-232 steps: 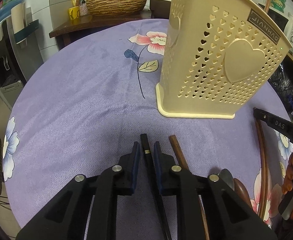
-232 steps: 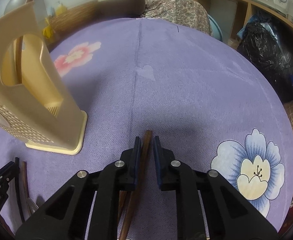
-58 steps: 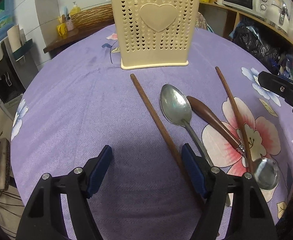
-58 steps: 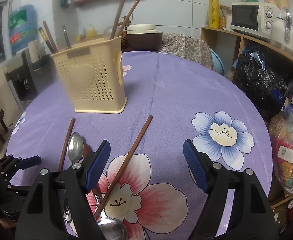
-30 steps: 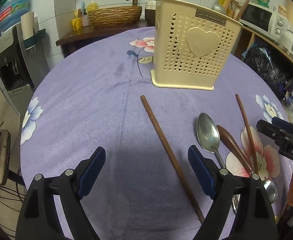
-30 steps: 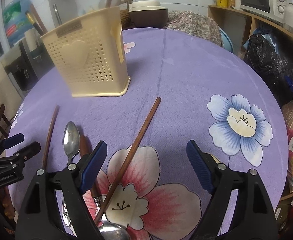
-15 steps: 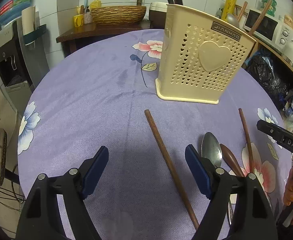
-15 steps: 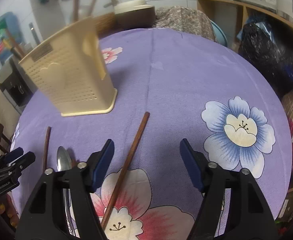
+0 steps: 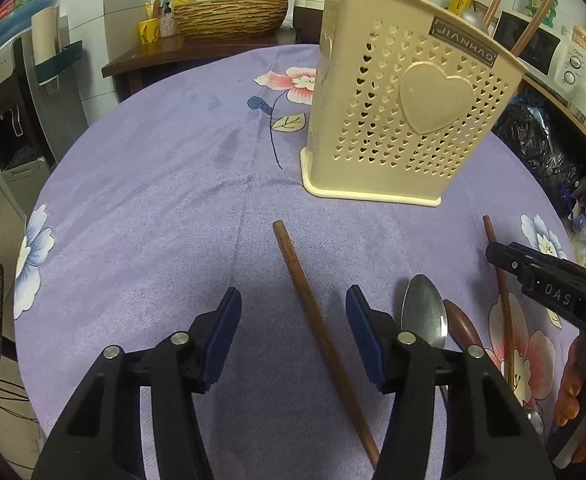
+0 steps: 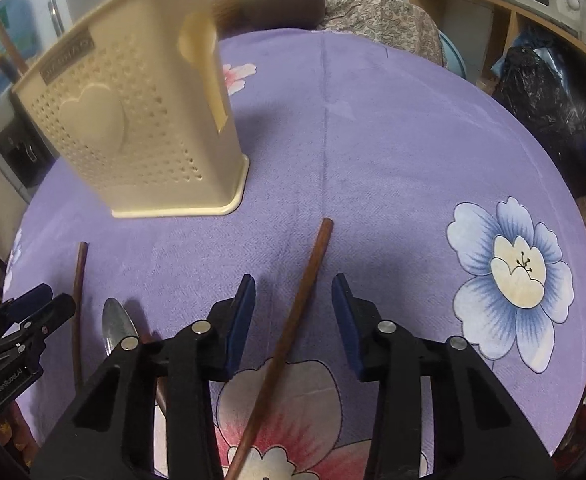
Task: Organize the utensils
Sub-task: 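Close the left tool on the brown chopstick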
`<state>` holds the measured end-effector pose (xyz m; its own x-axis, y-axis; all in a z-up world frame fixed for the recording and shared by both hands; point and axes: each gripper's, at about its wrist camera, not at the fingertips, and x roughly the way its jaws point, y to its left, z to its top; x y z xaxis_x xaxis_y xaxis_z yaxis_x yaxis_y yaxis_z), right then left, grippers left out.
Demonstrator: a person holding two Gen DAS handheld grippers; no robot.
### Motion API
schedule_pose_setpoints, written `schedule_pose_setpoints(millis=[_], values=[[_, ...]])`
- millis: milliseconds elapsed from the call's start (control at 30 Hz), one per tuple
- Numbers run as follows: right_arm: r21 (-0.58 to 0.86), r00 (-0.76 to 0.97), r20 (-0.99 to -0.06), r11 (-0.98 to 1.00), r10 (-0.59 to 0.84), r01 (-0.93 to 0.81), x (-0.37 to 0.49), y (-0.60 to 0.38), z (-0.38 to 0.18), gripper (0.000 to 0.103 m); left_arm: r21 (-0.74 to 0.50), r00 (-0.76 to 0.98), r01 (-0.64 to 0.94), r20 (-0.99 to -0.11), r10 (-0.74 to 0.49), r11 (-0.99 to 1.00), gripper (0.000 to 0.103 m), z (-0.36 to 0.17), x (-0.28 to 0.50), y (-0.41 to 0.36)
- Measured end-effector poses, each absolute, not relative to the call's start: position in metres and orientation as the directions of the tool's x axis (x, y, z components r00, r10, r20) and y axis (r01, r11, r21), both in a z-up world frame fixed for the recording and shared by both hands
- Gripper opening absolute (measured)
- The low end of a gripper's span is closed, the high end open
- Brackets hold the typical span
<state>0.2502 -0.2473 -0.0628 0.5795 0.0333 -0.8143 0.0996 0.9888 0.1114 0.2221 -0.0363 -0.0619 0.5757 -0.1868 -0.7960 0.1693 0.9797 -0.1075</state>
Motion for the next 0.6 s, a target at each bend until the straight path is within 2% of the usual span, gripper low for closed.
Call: schedule_pose_setpoints(millis=[233,400,600], values=[[0.103,0.572,-0.820,0.989,0.021,0.110,0.261,-0.249,-0.068,0.031,-0.072,0.570,0.178,-0.805,-0.162,0.981,0.047,-0.066,0.231,-0.046],[0.109,0.575,-0.818,0.986,0.016,0.128,0.271,-0.252,-0.066,0.022,-0.067,0.563,0.184,-0.811,-0.161,0.981,0.033,-0.065,0.241,-0.051],[0.108,0.579,-0.816,0.984,0.005,0.143,0.284,-0.255,-0.067,0.012,-0.055,0.561,0.189,-0.813,-0.154,0.980,0.021,-0.064,0.245,-0.054]])
